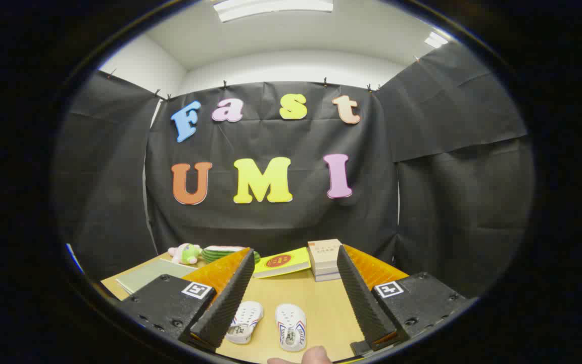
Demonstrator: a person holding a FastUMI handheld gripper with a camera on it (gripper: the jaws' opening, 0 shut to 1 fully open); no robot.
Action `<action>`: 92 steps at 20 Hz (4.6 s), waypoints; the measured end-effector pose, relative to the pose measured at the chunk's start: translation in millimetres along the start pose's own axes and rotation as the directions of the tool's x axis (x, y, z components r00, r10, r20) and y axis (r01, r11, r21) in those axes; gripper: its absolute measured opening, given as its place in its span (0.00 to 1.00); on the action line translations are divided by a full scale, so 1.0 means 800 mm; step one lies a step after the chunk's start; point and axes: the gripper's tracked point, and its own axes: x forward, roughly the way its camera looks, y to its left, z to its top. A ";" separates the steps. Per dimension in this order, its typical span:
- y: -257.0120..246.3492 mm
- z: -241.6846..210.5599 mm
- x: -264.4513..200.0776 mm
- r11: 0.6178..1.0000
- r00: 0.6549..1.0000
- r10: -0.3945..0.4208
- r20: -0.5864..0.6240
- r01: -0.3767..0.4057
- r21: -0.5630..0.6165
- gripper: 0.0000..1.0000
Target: Open the storage box then place both shoes into the box .Put the left shoe in first, then the right shoe, with the right side of both shoes facing outward in a uniform manner.
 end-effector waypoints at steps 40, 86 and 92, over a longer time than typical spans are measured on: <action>0.159 -0.123 0.043 0.841 0.803 0.537 -0.257 -0.490 0.229 1.00; 0.504 -0.073 0.044 0.533 0.373 0.840 -0.394 -0.703 0.471 0.12; 0.547 -0.075 0.047 0.563 0.421 0.800 -0.427 -0.772 0.294 0.29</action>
